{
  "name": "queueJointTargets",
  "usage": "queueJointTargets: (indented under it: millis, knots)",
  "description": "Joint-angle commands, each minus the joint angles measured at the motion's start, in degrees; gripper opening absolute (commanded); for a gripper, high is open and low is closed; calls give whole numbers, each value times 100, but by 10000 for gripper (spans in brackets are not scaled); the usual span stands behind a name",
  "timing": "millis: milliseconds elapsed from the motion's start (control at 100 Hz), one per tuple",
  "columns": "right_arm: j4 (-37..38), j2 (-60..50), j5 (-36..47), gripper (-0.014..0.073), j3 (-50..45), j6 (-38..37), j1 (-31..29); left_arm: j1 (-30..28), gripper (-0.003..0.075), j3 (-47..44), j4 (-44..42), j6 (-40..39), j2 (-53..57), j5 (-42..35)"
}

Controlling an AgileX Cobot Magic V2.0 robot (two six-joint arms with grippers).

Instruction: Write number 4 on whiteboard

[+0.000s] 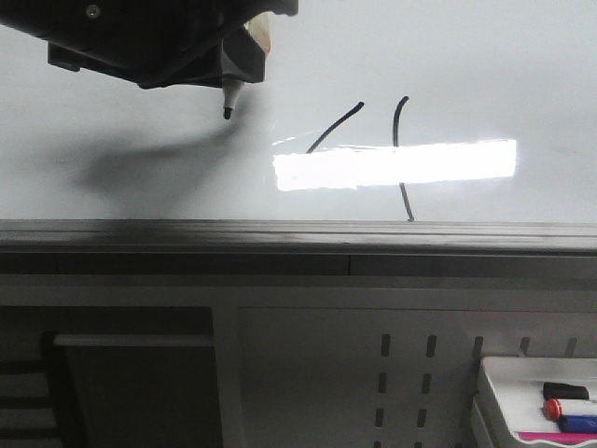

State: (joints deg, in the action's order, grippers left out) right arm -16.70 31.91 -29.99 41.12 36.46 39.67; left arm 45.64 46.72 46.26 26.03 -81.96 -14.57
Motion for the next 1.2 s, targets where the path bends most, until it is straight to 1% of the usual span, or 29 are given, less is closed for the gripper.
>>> queueJointTargets:
  millis: [0,10,80,110,180,380,510,1190]
  knots:
    - [-12,-27,338,-60,168,-43,-122,-5,-20,138,955,1119,132,-435]
    - [-12,-27,338,-60,168,-43,-138,-5,-20,138,1056,1347,134,-456]
    - [-12,-27,338,-60,168,-43,-178,-5,-20,138,2115,2312,80,-608]
    - [-12,-27,338,-60,168,-43,-191,-5,-20,138,2573,2563,64,-682]
    - [-12,-27,338,-60,168,-43,-191,-5,-20,138,3028,2835,10,-767]
    - [-12,-16,338,-60,168,-43,-191,-5,-20,138,3107,2835,-193,-530]
    - [-12,-16,349,-60,168,-52,-191,-5,-20,150,3107,2835,-292,-524]
    - [-12,-16,349,-60,168,-84,-191,-5,-19,150,3116,2824,-624,-877]
